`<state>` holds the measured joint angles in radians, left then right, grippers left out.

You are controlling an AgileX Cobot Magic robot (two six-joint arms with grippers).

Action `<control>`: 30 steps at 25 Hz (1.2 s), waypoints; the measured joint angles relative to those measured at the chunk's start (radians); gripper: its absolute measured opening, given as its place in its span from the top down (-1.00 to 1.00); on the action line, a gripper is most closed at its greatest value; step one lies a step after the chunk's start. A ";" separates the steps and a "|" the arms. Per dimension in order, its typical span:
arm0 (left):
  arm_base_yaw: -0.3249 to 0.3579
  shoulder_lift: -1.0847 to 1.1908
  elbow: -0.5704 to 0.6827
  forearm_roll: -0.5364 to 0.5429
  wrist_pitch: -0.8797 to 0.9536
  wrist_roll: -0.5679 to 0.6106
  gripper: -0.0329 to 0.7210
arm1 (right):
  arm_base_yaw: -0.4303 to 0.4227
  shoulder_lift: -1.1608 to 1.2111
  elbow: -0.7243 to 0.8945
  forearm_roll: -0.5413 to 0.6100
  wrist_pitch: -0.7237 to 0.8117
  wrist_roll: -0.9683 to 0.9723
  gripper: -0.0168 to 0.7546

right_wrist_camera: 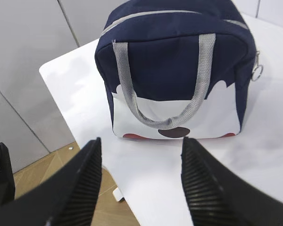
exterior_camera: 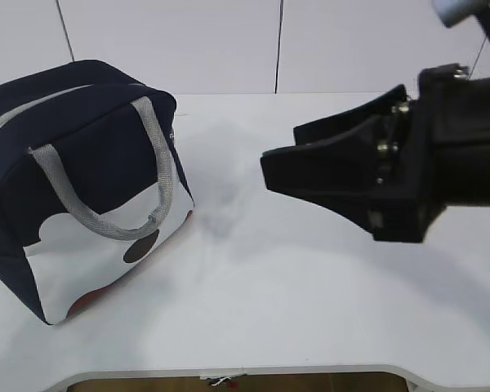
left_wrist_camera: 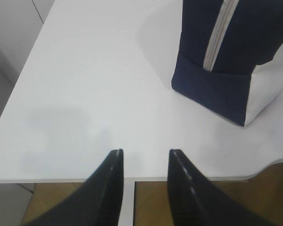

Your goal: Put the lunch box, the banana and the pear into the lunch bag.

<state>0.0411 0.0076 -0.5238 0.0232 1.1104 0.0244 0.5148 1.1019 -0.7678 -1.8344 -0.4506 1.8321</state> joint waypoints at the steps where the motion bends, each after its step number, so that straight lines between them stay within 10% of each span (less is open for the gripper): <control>1: 0.000 0.000 0.000 0.000 0.000 0.000 0.27 | 0.000 -0.032 0.018 0.000 0.007 0.000 -0.18; 30: 0.000 0.000 0.000 0.002 0.000 0.000 0.27 | 0.000 -0.730 0.408 0.000 0.104 0.098 -0.18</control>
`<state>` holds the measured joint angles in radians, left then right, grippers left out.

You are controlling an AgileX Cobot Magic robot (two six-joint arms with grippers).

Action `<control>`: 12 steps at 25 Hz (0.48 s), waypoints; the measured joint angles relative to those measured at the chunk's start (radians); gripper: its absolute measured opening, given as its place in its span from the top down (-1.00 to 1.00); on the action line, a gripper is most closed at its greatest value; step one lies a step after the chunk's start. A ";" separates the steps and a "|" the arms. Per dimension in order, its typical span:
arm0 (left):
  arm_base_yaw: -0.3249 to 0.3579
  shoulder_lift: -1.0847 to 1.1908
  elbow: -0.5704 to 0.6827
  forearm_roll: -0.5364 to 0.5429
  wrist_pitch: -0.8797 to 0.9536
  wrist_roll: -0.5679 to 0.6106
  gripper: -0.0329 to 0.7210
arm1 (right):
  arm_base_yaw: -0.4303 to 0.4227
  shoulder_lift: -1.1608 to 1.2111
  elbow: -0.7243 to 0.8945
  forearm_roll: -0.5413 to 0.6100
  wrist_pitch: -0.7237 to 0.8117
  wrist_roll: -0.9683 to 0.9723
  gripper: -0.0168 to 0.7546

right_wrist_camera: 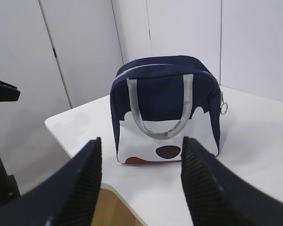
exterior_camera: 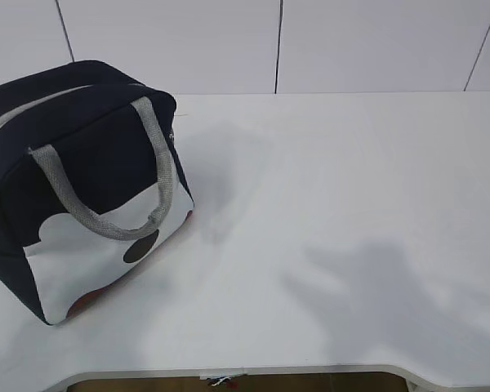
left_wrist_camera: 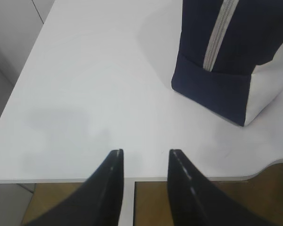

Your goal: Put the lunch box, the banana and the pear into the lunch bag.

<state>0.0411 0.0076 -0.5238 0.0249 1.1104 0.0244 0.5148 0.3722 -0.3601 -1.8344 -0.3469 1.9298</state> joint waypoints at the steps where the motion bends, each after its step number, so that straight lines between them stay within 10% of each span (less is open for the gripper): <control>1: 0.000 0.000 0.000 0.000 0.000 0.000 0.27 | 0.000 -0.012 0.011 0.000 0.000 0.000 -0.18; 12: 0.000 0.000 0.000 0.000 0.000 0.000 0.27 | 0.000 -0.113 0.056 0.000 0.002 0.000 -0.18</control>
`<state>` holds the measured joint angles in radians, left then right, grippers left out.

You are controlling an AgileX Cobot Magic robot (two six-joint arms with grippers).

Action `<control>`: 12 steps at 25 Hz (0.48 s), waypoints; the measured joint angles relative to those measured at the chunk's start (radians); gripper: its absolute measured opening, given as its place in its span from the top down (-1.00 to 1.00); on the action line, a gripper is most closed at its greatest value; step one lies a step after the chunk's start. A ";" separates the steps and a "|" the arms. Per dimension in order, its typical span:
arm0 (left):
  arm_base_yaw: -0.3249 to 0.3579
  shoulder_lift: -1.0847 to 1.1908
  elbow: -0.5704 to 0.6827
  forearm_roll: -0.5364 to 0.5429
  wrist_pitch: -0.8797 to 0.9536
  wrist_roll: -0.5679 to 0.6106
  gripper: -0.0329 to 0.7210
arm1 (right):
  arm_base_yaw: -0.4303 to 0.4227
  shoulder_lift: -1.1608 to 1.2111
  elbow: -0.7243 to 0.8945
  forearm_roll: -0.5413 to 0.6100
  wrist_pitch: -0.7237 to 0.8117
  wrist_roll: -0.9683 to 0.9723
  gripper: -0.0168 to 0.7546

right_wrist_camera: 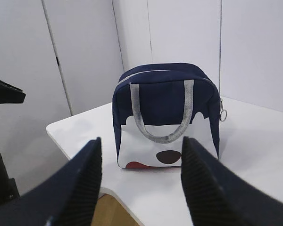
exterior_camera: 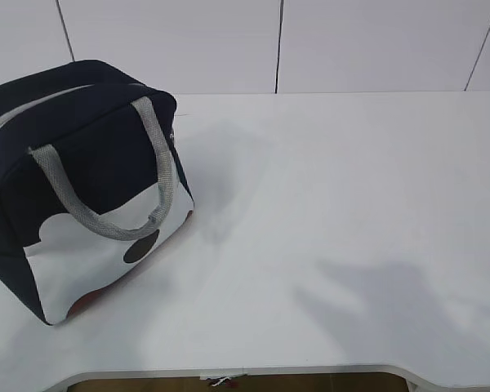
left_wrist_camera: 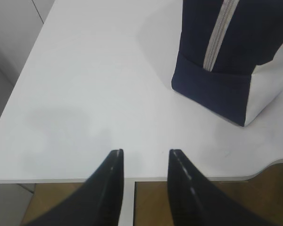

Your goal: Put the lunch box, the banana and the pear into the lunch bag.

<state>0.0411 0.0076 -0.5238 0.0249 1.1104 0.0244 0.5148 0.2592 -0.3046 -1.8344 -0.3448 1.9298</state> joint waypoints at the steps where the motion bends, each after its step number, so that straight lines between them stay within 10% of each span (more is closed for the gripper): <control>1: 0.000 0.000 0.000 0.000 0.000 0.000 0.27 | 0.000 0.000 0.000 0.000 0.000 0.000 -0.18; 12: 0.000 0.000 0.000 0.000 0.000 0.000 0.27 | 0.000 0.000 0.000 0.000 0.003 0.000 -0.17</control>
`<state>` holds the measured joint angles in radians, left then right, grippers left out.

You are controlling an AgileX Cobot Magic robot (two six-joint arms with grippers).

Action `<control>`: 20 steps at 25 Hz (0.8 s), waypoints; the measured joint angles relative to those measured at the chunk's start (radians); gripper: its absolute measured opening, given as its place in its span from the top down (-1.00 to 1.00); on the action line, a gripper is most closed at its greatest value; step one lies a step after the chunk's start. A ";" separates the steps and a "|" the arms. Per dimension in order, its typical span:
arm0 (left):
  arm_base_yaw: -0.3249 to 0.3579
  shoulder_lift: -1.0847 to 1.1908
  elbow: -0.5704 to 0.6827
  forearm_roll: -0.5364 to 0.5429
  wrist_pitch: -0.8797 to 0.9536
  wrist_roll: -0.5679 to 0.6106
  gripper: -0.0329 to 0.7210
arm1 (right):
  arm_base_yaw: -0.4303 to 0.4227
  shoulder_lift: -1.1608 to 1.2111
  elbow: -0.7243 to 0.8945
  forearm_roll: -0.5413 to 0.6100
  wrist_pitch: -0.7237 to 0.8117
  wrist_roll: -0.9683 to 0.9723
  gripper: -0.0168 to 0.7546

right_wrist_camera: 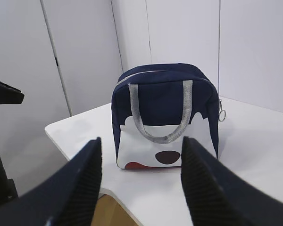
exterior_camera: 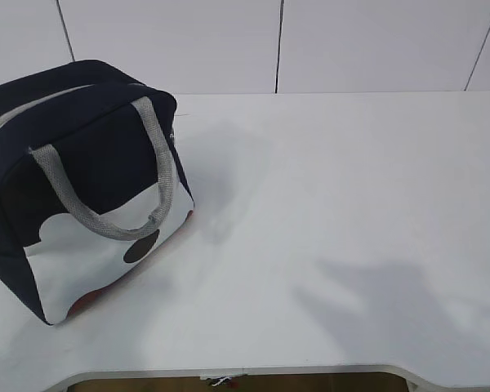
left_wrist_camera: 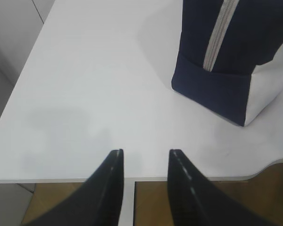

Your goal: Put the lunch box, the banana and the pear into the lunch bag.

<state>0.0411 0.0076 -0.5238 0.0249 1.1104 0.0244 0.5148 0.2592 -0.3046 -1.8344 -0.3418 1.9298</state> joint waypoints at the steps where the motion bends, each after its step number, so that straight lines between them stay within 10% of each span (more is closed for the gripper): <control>1: 0.000 0.000 0.000 0.000 0.000 0.000 0.27 | 0.000 0.000 0.000 0.000 0.000 0.000 -0.17; 20: 0.000 0.000 0.000 0.000 0.000 0.000 0.27 | 0.000 0.000 0.000 0.000 0.000 0.011 -0.17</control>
<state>0.0411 0.0076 -0.5238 0.0249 1.1104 0.0244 0.5148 0.2592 -0.3046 -1.8344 -0.3420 1.9406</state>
